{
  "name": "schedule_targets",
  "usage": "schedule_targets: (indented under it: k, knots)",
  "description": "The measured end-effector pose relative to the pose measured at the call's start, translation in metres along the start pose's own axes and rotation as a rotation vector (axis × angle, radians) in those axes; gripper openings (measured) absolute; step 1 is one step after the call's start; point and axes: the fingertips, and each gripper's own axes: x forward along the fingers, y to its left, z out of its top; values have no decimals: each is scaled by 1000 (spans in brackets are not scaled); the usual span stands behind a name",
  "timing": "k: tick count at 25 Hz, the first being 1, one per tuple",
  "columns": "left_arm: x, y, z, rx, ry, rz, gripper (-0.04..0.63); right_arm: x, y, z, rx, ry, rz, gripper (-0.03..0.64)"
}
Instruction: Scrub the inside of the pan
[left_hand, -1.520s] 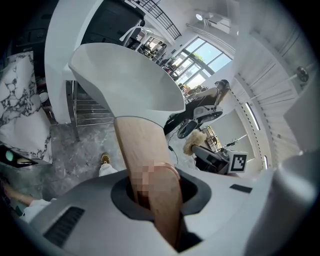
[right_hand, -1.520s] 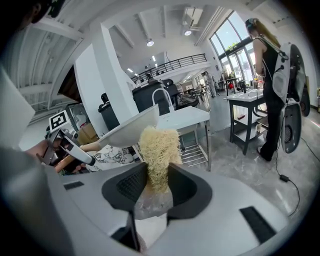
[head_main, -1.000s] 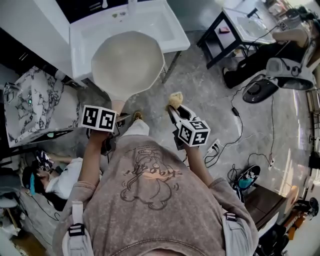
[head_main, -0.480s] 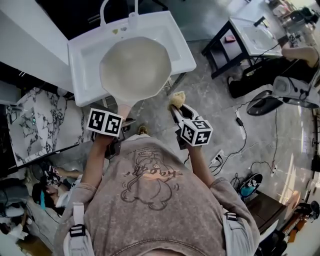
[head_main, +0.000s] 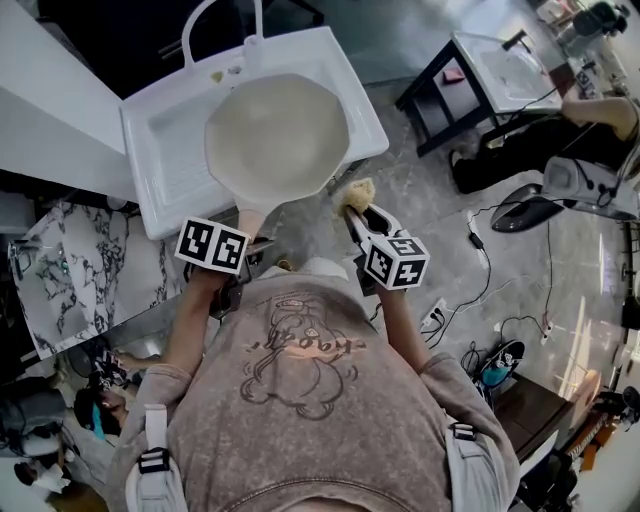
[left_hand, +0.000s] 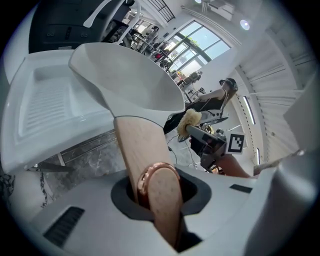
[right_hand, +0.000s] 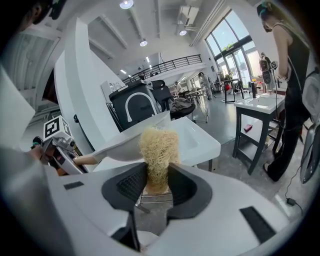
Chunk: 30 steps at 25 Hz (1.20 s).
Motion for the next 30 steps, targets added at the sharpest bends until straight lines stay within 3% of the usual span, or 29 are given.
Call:
schedule_targets:
  k: [8, 20, 30]
  knots:
    - [19, -8, 27, -17, 15, -13, 72, 9, -39, 33, -16, -5, -11, 144]
    - [58, -18, 76, -34, 15, 2, 72, 35, -107, 102, -90, -34, 46, 144]
    - [94, -36, 108, -63, 6, -8, 72, 44, -155, 169, -226, -44, 126, 144]
